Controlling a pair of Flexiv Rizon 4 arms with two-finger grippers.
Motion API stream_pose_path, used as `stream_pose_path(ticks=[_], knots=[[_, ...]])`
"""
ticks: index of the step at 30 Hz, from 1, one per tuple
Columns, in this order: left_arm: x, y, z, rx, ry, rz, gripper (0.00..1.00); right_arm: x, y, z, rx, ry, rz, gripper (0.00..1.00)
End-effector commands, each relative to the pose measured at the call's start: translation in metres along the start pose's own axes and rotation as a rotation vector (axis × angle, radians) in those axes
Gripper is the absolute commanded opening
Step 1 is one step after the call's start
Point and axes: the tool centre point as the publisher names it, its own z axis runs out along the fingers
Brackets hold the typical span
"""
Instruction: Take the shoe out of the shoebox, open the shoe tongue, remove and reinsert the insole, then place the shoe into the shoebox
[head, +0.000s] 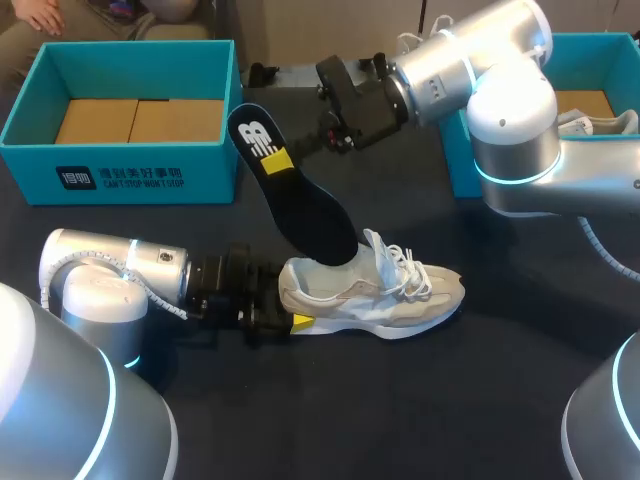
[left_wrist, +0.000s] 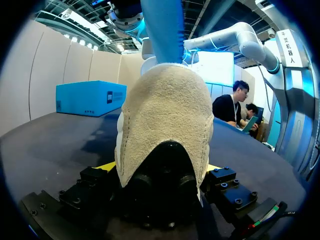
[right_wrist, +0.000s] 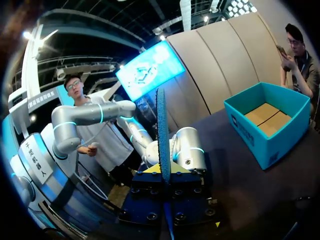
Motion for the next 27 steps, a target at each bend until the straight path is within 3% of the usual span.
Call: stream_pose_path(ticks=[1, 11, 18, 27], knots=[[0.0, 0.001, -0.001, -0.002, 0.001, -0.001, 0.0, 0.012, 0.01, -0.022, -0.007, -0.008, 0.026, 0.0], [0.0, 0.001, -0.001, -0.002, 0.001, -0.001, 0.0, 0.034, 0.054, -0.06, -0.132, -0.006, 0.109, 0.0], [0.0, 0.001, -0.001, -0.002, 0.001, -0.001, 0.0, 0.05, 0.085, -0.064, -0.241, 0.02, 0.169, 0.0], [0.0, 0.001, -0.001, -0.002, 0.001, -0.001, 0.0, 0.076, 0.106, -0.069, -0.284, 0.01, 0.227, 0.0]])
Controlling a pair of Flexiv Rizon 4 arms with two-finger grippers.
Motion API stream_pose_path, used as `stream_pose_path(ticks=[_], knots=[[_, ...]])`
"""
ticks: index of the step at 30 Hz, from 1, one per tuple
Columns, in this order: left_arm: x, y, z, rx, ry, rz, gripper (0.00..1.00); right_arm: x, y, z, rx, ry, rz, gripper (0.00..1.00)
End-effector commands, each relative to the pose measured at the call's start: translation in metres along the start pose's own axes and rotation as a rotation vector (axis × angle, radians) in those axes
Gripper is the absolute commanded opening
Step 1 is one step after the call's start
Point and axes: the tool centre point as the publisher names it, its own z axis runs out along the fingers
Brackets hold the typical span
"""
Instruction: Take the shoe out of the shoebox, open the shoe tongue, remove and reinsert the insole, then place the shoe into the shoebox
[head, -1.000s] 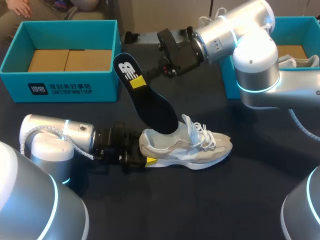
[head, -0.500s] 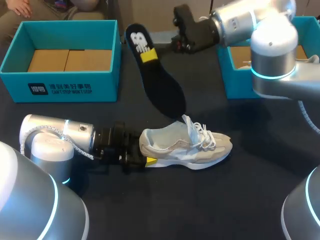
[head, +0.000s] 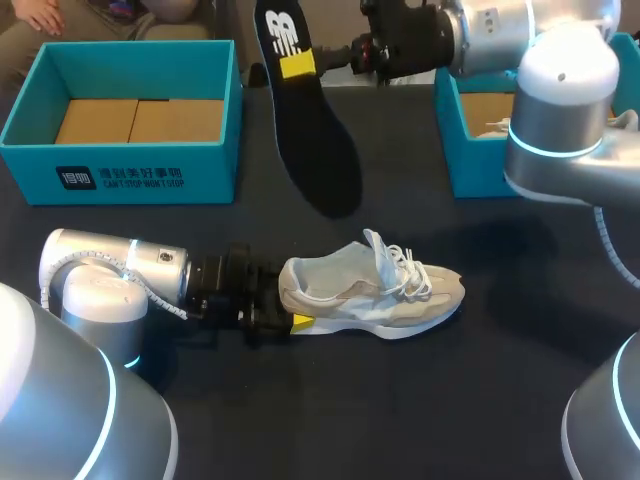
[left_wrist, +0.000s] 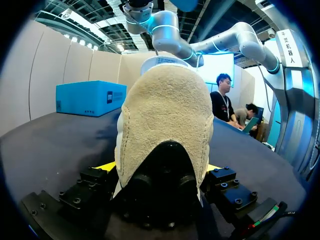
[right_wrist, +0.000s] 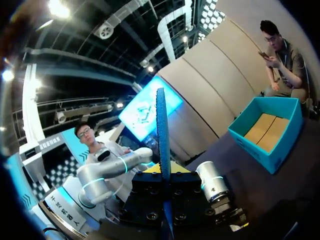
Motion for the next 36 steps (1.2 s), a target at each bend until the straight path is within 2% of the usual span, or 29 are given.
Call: stream_pose_path(ticks=[1, 6, 8, 25, 28, 36], knots=[[0.0, 0.001, -0.001, -0.002, 0.001, -0.001, 0.0, 0.017, 0.0, -0.001, -0.021, -0.026, 0.005, 0.0], [0.0, 0.001, -0.001, -0.002, 0.001, -0.001, 0.0, 0.033, -0.005, -0.007, -0.051, -0.071, 0.01, 0.0], [0.0, 0.001, -0.001, -0.002, 0.001, -0.001, 0.0, 0.038, -0.008, -0.011, -0.047, -0.092, -0.037, 0.0], [0.0, 0.001, -0.001, -0.002, 0.001, -0.001, 0.0, 0.038, -0.008, -0.011, -0.047, -0.092, -0.037, 0.0], [0.0, 0.001, -0.001, -0.002, 0.001, -0.001, 0.0, 0.036, -0.004, -0.033, -0.116, -0.101, -0.01, 0.0], [0.0, 0.001, -0.001, -0.002, 0.001, -0.001, 0.0, 0.046, -0.005, -0.073, -0.176, -0.164, 0.011, 0.0]])
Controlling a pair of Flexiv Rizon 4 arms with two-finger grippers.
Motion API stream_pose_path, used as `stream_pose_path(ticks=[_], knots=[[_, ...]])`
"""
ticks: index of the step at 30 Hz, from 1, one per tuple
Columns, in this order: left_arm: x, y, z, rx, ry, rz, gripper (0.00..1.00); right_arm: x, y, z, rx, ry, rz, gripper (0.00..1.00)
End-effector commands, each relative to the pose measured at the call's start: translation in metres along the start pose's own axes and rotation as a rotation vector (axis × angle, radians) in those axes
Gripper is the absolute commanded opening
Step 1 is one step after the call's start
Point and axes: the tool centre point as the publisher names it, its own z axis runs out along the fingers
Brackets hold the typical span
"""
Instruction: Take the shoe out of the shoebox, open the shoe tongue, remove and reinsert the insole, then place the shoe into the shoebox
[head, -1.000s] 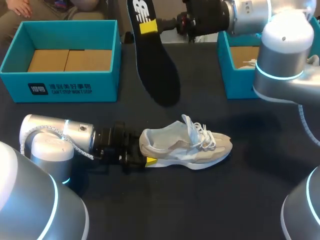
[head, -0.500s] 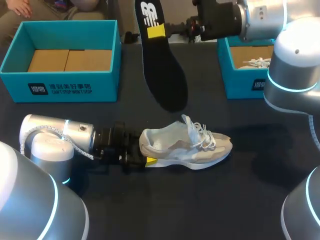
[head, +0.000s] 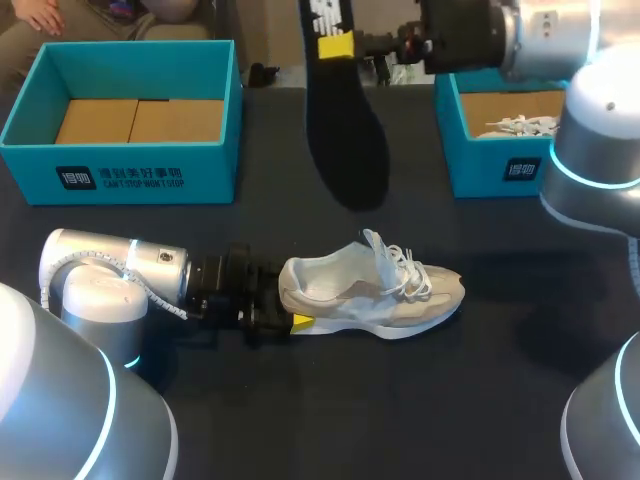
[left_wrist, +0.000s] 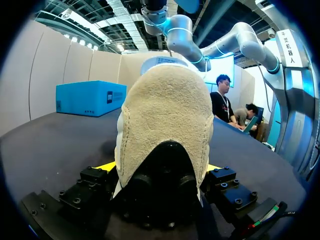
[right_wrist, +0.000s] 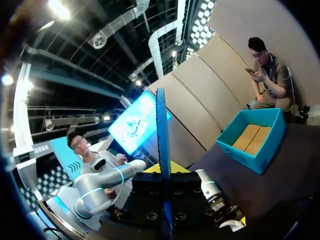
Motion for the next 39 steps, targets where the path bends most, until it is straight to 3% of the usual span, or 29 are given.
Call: stream_pose_path(ticks=[1, 14, 25, 39], knots=[[0.0, 0.001, -0.001, -0.002, 0.001, -0.001, 0.0, 0.014, -0.009, -0.031, -0.039, -0.038, 0.019, 0.0], [0.0, 0.001, -0.001, -0.002, 0.001, -0.001, 0.0, 0.043, -0.023, -0.054, -0.066, -0.032, 0.049, 0.0], [0.0, 0.001, -0.001, -0.002, 0.001, -0.001, 0.0, 0.048, -0.053, -0.06, -0.094, -0.042, 0.077, 0.0], [0.0, 0.001, -0.001, -0.002, 0.001, -0.001, 0.0, 0.077, -0.094, -0.069, -0.108, -0.033, 0.096, 0.0]])
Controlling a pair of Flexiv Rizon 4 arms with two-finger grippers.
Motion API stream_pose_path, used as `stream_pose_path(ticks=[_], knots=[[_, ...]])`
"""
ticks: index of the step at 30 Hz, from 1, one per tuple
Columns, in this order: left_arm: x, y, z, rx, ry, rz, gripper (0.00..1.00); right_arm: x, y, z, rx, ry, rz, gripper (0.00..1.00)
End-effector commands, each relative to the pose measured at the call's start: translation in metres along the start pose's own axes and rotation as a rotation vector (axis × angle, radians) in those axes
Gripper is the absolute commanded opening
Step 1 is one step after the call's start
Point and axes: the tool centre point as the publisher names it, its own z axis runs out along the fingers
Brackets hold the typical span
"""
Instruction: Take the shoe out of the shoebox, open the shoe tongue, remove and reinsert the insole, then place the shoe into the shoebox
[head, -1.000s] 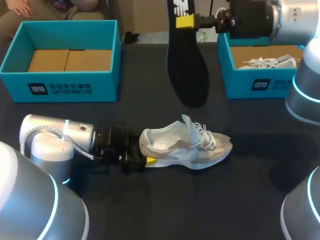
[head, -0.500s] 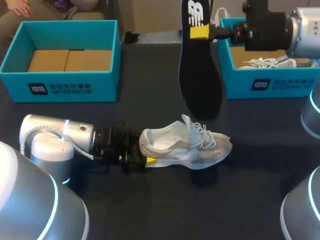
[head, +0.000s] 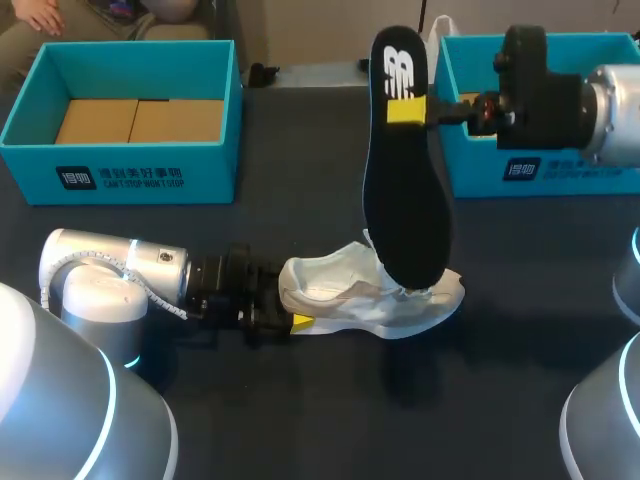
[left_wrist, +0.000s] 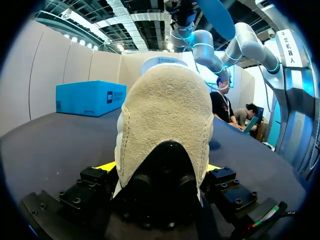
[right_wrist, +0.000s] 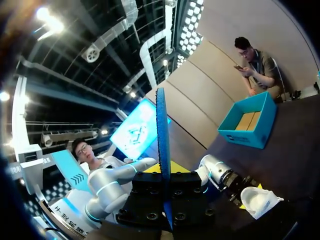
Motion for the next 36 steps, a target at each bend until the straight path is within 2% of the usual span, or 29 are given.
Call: stream_pose_path(ticks=[1, 13, 18, 20, 33, 34, 36], knots=[[0.0, 0.001, -0.001, -0.002, 0.001, -0.001, 0.0, 0.013, -0.016, -0.012, -0.027, -0.009, -0.006, 0.0], [0.0, 0.001, -0.001, -0.002, 0.001, -0.001, 0.0, 0.017, -0.028, -0.013, -0.026, -0.009, 0.007, 0.0], [0.0, 0.001, -0.001, -0.002, 0.001, -0.001, 0.0, 0.017, -0.028, -0.014, -0.028, -0.008, 0.008, 0.0], [0.0, 0.001, -0.001, -0.002, 0.001, -0.001, 0.0, 0.017, -0.027, -0.015, -0.057, -0.014, -0.005, 0.0], [0.0, 0.001, -0.001, -0.002, 0.001, -0.001, 0.0, 0.017, -0.027, -0.015, -0.057, -0.014, -0.005, 0.0], [0.0, 0.001, -0.001, -0.002, 0.001, -0.001, 0.14, 0.017, -0.027, -0.015, -0.057, -0.014, -0.005, 0.0], [0.001, 0.003, -0.005, -0.009, -0.002, -0.01, 1.0, 0.017, -0.027, -0.015, -0.057, -0.014, -0.005, 0.0]])
